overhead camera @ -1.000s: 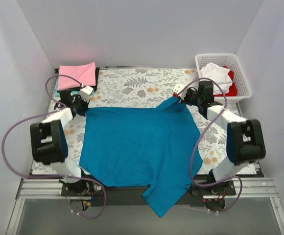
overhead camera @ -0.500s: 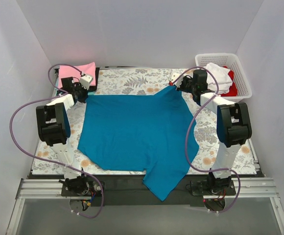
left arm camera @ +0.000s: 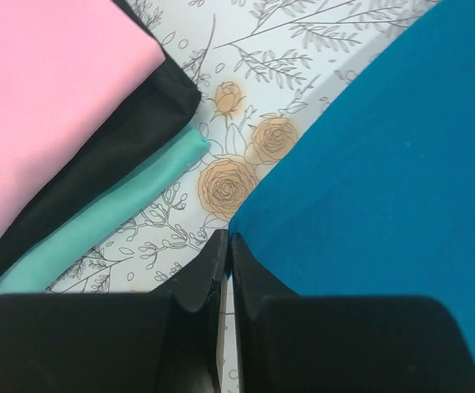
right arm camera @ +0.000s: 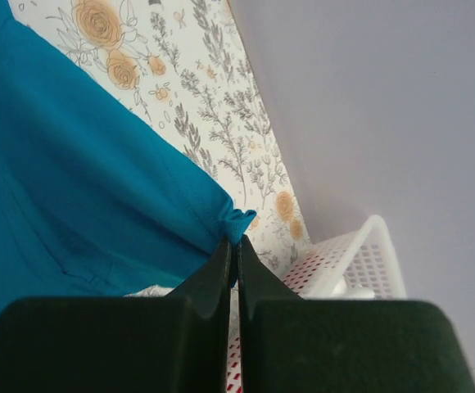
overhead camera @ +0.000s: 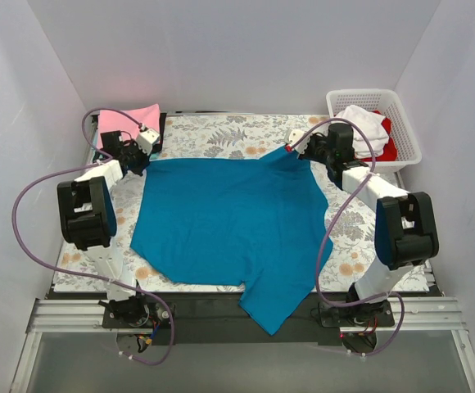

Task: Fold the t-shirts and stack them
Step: Fold the tshirt

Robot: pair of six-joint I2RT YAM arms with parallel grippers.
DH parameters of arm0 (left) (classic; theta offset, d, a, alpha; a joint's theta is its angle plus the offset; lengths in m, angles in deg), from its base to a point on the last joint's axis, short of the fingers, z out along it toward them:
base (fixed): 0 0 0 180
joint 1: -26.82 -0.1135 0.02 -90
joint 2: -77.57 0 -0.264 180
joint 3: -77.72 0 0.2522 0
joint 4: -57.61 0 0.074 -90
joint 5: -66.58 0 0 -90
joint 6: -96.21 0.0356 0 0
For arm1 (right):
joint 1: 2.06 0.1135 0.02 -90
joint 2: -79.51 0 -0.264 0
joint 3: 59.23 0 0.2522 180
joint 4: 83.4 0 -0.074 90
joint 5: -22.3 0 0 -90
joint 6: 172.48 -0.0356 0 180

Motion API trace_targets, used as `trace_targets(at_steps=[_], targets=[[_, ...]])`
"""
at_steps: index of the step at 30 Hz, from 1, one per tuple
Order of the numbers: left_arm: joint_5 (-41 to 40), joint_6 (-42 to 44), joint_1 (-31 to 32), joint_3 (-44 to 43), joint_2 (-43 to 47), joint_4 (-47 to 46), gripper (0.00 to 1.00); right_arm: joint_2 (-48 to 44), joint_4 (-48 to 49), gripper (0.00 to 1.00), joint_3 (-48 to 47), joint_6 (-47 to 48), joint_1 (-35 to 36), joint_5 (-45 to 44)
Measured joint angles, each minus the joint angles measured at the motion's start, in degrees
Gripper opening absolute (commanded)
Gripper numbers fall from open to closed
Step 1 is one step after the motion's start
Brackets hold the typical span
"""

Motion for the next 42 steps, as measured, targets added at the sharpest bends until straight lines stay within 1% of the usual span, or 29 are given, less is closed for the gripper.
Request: trace_targets(at_steps=[3,7,13,19,23,27,32,38,42], targets=[[1.4,3.3,0.0,2.8,3.1,0.2,0.0,-3.7,-1.4,0.01,0.7,0.0,0.3,-0.1],[2.9,7.5,-0.1,6.9,8.1,0.9,0.0,-8.3,-5.5,0.01,1.0,0.0,1.1,-0.5],[4.8,11.4,-1.2,11.1,14.4,1.4,0.0,-17.2,-12.7,0.01,5.7,0.0,3.7,-2.1],[5.6,17.4,-2.5,18.9,22.0,1.4,0.0,-27.3,-19.6,0.01,13.6,-0.2,9.0,-4.9],[5.7,22.6,-2.8,24.1,24.3,1.9,0.0,-31.7,-22.9,0.01,18.0,-1.5,13.2,-6.7],[5.8,27.4,-2.9,28.1,24.6,2.3,0.0,-33.5,-25.6,0.01,21.7,-3.3,15.8,-8.3],[5.1,30.9,-3.6,30.2,24.4,2.3,0.0,-34.2,-28.1,0.01,25.5,-4.9,17.6,-9.2],[4.8,31.2,-3.9,30.0,23.8,1.1,0.0,-33.3,-29.6,0.01,26.0,-6.4,18.6,-9.7],[4.9,30.1,-4.2,28.0,23.5,1.3,0.0,-32.3,-30.9,0.01,23.9,-7.7,18.5,-10.8]])
